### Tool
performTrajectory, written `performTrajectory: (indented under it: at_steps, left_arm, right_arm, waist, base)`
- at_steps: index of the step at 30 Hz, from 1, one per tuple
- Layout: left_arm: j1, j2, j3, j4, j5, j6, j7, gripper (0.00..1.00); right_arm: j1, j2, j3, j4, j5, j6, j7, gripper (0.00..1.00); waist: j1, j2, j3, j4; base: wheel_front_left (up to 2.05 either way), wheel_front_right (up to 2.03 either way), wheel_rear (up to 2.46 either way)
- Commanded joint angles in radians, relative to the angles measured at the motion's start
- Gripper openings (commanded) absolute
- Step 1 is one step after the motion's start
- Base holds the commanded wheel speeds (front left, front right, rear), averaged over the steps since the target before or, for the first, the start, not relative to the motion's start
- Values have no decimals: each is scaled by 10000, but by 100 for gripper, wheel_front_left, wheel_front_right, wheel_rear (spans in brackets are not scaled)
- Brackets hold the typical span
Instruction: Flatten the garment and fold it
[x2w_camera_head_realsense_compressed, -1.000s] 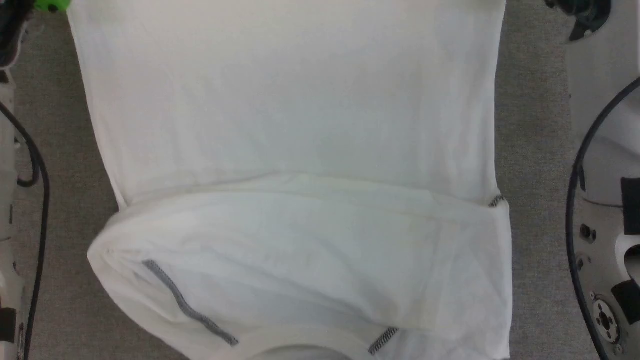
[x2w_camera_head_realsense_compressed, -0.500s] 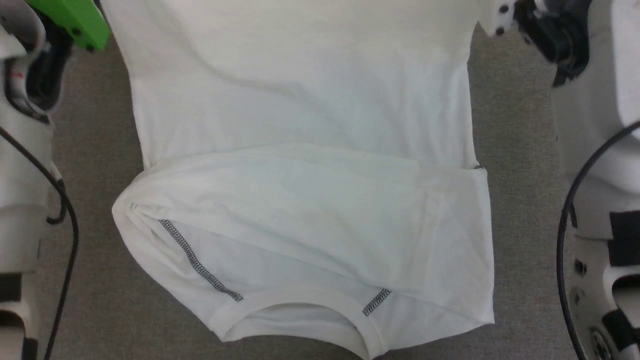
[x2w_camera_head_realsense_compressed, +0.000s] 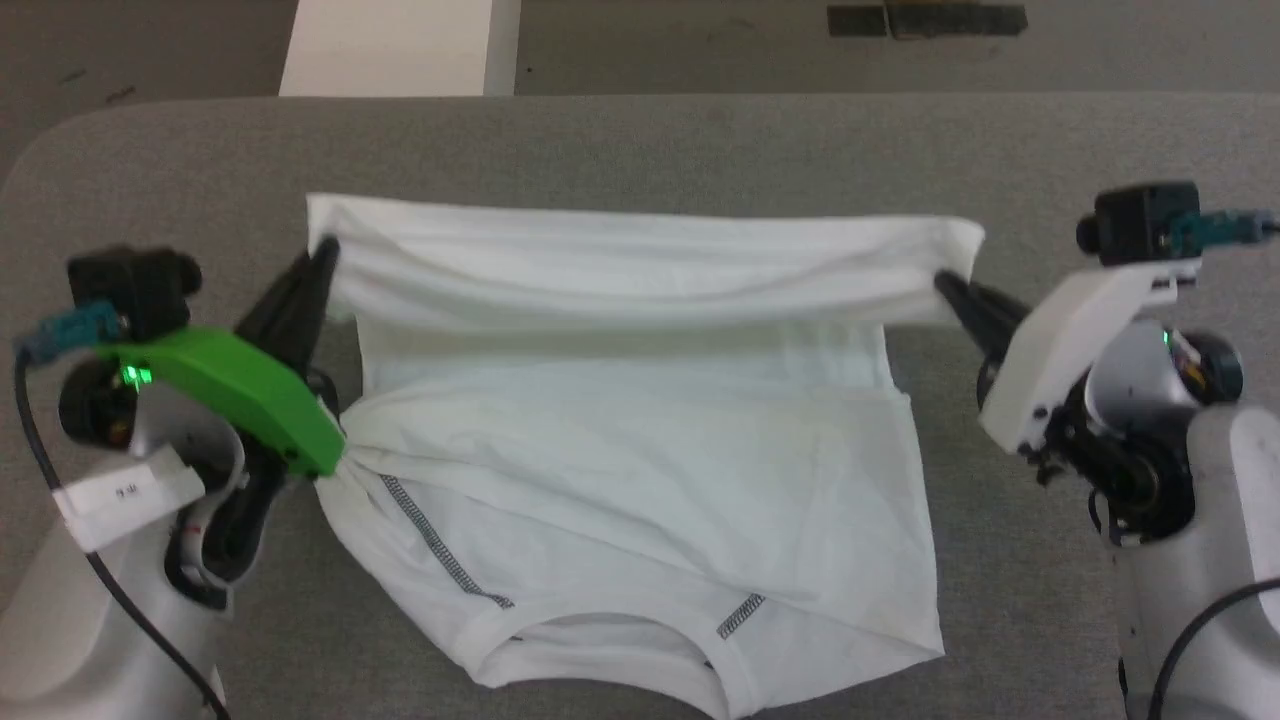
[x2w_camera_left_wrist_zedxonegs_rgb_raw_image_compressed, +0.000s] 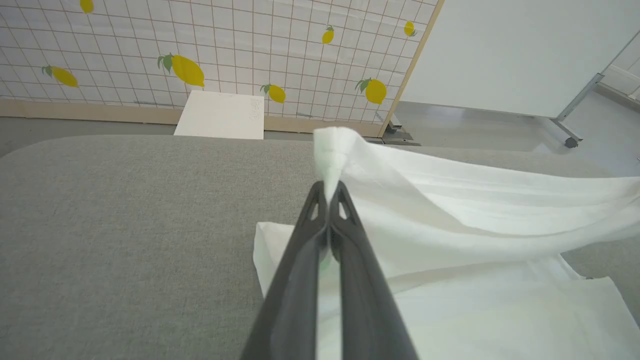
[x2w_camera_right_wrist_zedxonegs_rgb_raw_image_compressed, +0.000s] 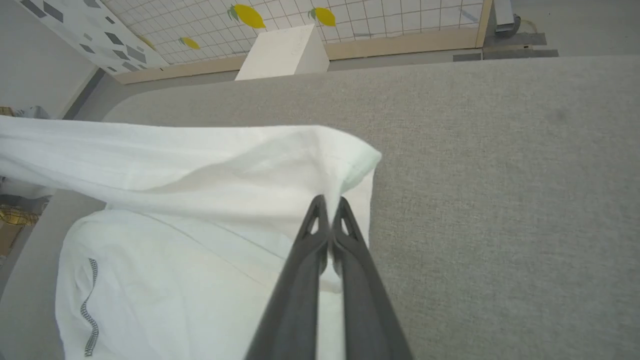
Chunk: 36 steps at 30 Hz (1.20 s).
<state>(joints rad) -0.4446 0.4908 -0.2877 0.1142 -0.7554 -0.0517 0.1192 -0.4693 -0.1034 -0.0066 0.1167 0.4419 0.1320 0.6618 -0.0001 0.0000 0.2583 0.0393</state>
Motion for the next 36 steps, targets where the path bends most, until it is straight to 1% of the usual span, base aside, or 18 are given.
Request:
performTrajectory:
  at_steps: [1, 5, 9, 13, 18, 24, 25, 26, 28, 30, 32, 34, 35, 36]
  left_arm:
    - [619, -18, 39, -275, -116, 206, -59, 0]
    - [2204, -42, 98, -1054, -318, 765, -34, 0]
    - [3509, -151, 97, -1523, -578, 1141, -18, 0]
    - [4471, -274, 39, -1567, -753, 1442, 11, 0]
    - [4939, -414, -202, -1062, -901, 1509, 211, 0]
    - [4957, -471, -529, 27, -989, 1525, 709, 0]
    - [4936, -521, -504, 145, -1073, 1548, 750, 50]
    - [4941, -524, -512, 228, -1126, 1598, 867, 100]
    - [4990, -454, -553, 344, -1220, 1720, 1218, 100]
    - [5099, -278, -497, 392, -1320, 1934, 1582, 100]
    - [5292, 32, -323, 266, -1392, 2302, 1950, 100]
    - [5437, 265, -33, -8, -1427, 2686, 2036, 100]
    - [5508, 412, 221, -246, -1411, 2898, 1920, 100]
    - [5546, 449, 557, -530, -1504, 3019, 1681, 100]
  right_arm:
    - [564, 70, -135, -272, 182, -13, 159, 0]
    - [2112, 206, -532, -1038, 525, -13, 672, 0]
    - [3349, 311, -812, -1622, 653, -13, 1098, 0]
    - [4281, 385, -981, -1933, 529, -13, 1396, 0]
    - [5052, 454, -851, -1894, 320, -13, 1491, 0]
    - [5489, 483, -376, -1379, 29, -13, 1577, 0]
    - [5528, 471, -298, -1350, 10, -13, 1607, 31]
    - [5549, 453, -263, -1363, 10, -13, 1602, 100]
    - [5638, 380, -234, -1449, 91, -13, 1754, 100]
    - [5741, 245, -300, -1680, 238, -13, 1973, 100]
    - [5804, 185, -650, -2174, 377, -13, 2113, 100]
    - [5761, 236, -1091, -2625, 499, -13, 2138, 100]
    - [5654, 267, -1385, -2894, 521, -13, 2079, 100]
    - [5504, 311, -1679, -3084, 573, -13, 2020, 100]
  waist:
    - [1, 0, -1109, 58]
    - [1, 0, -1487, 146]
    - [1, 0, -1728, 168]
    - [1, 0, -1870, 191]
    - [1, 0, -1943, 230]
    - [1, 0, -1976, 205]
    - [1, 0, -1988, 197]
    - [1, 0, -1999, 190]
    - [1, 0, -2037, 185]
    - [1, 0, -2098, 182]
    - [1, 0, -2166, 174]
    - [1, 0, -2224, 165]
    - [1, 0, -2248, 160]
    - [1, 0, -2254, 163]
  base:
    - [0, 0, 0]
    - [0, 0, 0]
    - [0, 0, 0]
    - [0, 0, 0]
    - [0, 0, 0]
    - [0, 0, 0]
    - [0, 0, 0]
    - [0, 0, 0]
    - [0, 0, 0]
    - [0, 0, 0]
    - [0, 0, 0]
    - [0, 0, 0]
    - [0, 0, 0]
    - [0, 0, 0]
